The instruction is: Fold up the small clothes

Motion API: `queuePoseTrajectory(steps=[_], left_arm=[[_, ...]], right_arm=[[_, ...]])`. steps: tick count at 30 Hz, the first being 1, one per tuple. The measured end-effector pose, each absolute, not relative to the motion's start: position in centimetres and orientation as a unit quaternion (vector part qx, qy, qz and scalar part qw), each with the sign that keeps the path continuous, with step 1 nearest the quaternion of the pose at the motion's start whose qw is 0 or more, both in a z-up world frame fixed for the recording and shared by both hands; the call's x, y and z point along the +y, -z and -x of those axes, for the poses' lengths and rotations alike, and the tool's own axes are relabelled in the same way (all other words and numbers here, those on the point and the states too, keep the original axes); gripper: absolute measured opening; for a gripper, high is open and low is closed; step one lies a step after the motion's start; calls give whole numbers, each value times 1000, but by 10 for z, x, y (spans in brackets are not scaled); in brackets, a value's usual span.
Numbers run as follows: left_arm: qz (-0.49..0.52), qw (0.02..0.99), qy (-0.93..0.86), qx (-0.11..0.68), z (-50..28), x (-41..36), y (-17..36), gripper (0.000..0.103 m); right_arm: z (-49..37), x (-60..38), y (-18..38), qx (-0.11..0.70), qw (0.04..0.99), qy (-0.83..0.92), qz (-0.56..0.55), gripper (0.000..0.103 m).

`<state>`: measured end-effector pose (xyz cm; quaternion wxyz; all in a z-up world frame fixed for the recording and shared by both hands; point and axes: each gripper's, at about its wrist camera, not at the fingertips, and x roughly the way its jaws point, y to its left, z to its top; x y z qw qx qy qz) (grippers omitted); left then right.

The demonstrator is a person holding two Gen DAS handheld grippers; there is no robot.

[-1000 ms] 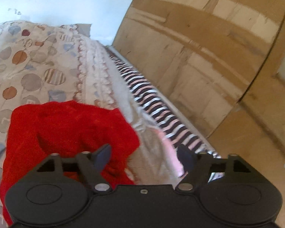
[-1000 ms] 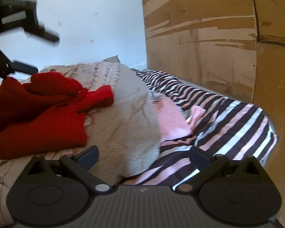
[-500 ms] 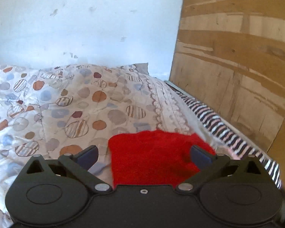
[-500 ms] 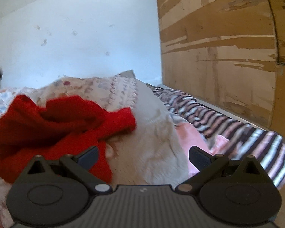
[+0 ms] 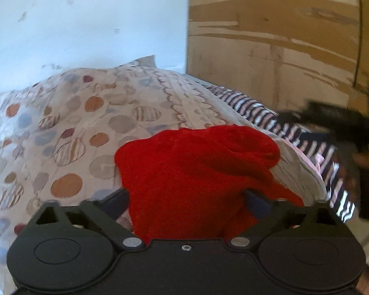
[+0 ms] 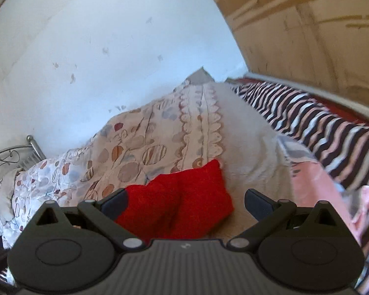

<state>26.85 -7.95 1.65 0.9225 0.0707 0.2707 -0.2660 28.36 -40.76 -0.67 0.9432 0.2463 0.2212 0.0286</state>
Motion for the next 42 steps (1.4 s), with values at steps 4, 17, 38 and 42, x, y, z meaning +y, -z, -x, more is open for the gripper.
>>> queuePoseTrajectory(steps=[4, 17, 38, 42], left_arm=[[-84, 916, 285, 271, -270, -86, -13, 76], [-97, 911, 333, 221, -256, -102, -15, 18], [-199, 870, 394, 221, -238, -175, 22, 19], [-191, 871, 391, 229, -241, -174, 18, 19]], right_arm=[[-317, -401, 11, 260, 919, -80, -285, 87], [-350, -386, 4, 239, 927, -103, -270, 16], [-319, -437, 35, 232, 946, -4, -225, 15], [-308, -432, 16, 197, 956, -9, -217, 54]])
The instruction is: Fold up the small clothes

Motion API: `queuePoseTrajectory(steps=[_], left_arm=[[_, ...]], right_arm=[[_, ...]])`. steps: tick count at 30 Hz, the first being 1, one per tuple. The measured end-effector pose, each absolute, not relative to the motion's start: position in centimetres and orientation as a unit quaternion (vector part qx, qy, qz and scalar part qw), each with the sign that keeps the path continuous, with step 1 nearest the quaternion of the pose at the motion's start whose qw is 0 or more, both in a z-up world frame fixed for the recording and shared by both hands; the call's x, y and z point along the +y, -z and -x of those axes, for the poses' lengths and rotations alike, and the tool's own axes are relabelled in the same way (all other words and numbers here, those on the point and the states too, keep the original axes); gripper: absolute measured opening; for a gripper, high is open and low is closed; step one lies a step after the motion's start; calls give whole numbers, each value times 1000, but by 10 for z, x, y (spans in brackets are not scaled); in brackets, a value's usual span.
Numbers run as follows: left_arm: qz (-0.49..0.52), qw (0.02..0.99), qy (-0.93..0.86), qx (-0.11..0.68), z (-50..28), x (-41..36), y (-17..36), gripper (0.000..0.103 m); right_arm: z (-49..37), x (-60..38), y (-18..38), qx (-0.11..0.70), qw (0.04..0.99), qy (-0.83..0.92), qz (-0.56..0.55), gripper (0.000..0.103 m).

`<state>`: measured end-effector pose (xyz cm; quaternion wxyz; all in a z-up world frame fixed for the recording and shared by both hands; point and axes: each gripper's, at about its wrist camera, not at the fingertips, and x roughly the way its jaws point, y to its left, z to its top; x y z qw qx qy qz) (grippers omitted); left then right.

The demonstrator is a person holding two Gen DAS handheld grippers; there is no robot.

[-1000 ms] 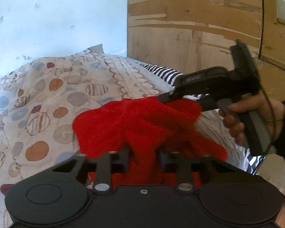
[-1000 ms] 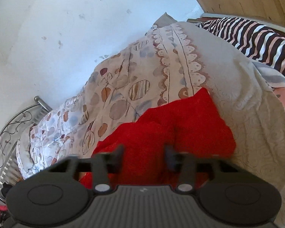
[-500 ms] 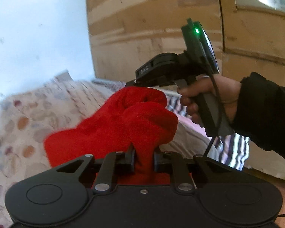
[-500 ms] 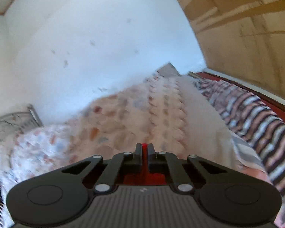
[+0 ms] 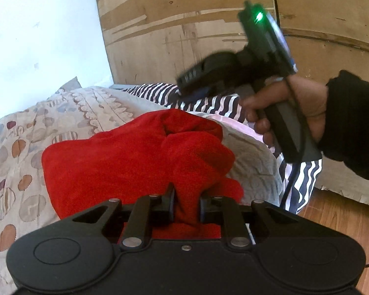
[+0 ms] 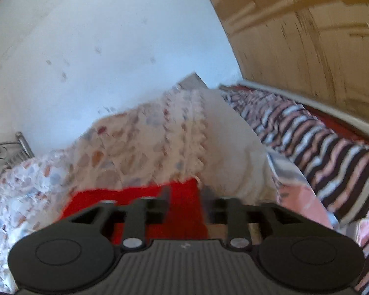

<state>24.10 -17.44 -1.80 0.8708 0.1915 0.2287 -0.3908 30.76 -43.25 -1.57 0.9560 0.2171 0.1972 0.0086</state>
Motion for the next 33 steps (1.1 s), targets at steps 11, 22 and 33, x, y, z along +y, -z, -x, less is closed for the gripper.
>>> queuePoseTrajectory(steps=[11, 22, 33], left_arm=[[-180, 875, 386, 232, -229, -169, 20, 21], [-23, 889, 388, 241, -219, -115, -10, 52], [85, 950, 165, 253, -239, -67, -31, 98]], right_arm=[[-301, -404, 58, 255, 956, 35, -140, 55], [-273, -409, 53, 233, 961, 51, -141, 76], [-212, -375, 13, 147, 975, 41, -162, 103]])
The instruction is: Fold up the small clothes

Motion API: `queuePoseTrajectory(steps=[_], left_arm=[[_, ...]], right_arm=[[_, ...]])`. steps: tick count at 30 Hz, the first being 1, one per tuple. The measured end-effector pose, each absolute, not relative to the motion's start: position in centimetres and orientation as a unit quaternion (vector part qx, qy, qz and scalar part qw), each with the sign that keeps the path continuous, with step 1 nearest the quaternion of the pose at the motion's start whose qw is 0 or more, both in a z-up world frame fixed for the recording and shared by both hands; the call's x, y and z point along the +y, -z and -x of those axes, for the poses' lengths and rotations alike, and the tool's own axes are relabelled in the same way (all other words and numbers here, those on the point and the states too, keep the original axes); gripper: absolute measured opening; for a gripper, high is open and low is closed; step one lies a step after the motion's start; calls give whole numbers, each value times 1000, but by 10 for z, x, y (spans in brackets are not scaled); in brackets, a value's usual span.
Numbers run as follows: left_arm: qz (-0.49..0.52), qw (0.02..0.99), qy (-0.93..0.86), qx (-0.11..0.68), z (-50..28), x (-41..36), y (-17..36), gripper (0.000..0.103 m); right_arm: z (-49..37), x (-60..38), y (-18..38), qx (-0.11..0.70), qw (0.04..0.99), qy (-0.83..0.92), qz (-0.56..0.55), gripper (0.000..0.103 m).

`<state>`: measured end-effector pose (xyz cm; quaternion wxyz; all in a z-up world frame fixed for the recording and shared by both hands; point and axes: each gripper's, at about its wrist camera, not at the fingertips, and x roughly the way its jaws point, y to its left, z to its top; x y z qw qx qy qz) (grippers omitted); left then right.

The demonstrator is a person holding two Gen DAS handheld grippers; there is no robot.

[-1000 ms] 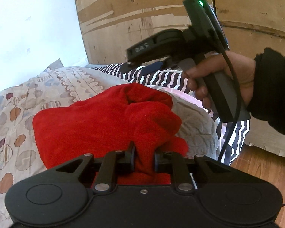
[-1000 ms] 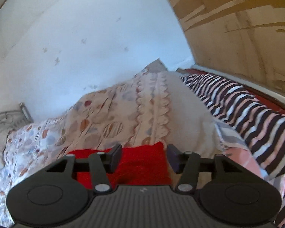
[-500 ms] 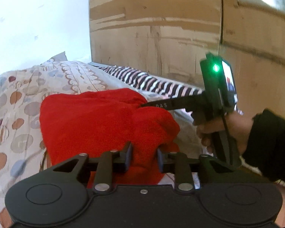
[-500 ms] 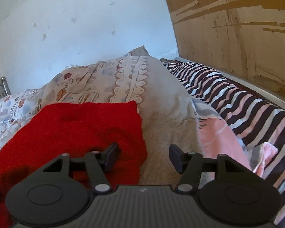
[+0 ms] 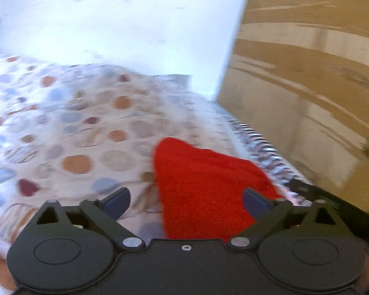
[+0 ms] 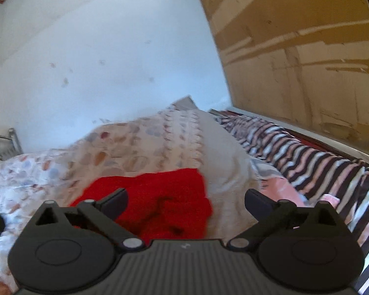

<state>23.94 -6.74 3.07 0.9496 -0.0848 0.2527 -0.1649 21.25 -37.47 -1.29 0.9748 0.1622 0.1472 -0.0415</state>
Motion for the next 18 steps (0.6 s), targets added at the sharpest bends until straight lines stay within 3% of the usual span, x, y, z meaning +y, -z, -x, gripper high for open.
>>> queuePoseTrajectory(steps=[4, 12, 18], left_arm=[[83, 944, 147, 283, -255, -72, -20, 100], [95, 927, 145, 334, -258, -74, 16, 102], [100, 923, 145, 342, -257, -74, 28, 102]], right_arm=[[-205, -354, 13, 145, 979, 26, -141, 103], [-201, -344, 56, 213, 968, 44, -123, 103], [-194, -339, 74, 192, 969, 55, -143, 103]])
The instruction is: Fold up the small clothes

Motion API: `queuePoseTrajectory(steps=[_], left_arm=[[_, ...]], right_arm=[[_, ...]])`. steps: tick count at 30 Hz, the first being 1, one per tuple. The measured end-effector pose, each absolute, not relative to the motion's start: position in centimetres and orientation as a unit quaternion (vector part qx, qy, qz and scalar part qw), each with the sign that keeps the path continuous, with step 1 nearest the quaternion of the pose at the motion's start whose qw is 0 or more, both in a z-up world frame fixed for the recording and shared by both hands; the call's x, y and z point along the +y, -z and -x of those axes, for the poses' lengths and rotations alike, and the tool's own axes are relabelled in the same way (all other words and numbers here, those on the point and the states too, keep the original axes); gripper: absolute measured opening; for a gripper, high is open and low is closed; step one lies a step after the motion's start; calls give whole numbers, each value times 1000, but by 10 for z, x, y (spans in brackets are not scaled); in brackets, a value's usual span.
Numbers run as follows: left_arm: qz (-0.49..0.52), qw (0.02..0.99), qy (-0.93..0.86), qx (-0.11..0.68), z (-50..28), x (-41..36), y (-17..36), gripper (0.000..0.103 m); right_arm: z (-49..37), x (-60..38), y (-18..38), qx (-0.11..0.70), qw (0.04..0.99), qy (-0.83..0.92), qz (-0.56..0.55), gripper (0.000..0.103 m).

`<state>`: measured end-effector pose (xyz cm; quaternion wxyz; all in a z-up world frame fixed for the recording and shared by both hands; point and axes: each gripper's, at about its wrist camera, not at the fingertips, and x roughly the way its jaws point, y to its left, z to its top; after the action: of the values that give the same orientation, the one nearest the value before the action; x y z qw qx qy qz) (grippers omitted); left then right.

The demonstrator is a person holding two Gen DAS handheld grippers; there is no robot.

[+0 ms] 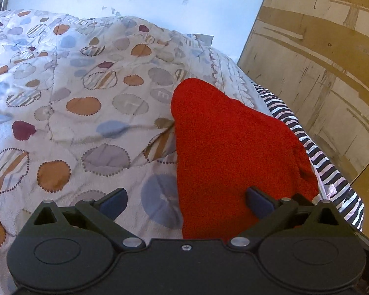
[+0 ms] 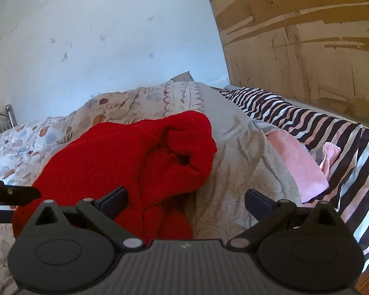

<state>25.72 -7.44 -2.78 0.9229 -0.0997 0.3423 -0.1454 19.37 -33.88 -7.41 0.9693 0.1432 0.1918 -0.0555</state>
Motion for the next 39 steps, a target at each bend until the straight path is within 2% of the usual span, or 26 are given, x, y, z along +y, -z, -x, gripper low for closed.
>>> queuePoseTrajectory(steps=[8, 21, 26, 32, 36, 39], left_arm=[[108, 917, 155, 350, -258, -70, 33, 102], [124, 913, 162, 352, -257, -65, 41, 102], [118, 916, 160, 349, -256, -65, 41, 102], [126, 914, 159, 351, -257, -62, 43, 102], [128, 914, 160, 351, -257, -62, 44, 102], [129, 913, 161, 353, -258, -62, 45, 102]], right_arm=[[-184, -347, 99, 163, 962, 55, -214, 103], [-181, -349, 106, 153, 956, 54, -246, 103], [-185, -365, 84, 187, 943, 36, -274, 103], [-204, -392, 48, 135, 944, 48, -298, 103], [-256, -402, 36, 171, 946, 91, -259, 103], [-293, -402, 44, 229, 940, 105, -229, 103]])
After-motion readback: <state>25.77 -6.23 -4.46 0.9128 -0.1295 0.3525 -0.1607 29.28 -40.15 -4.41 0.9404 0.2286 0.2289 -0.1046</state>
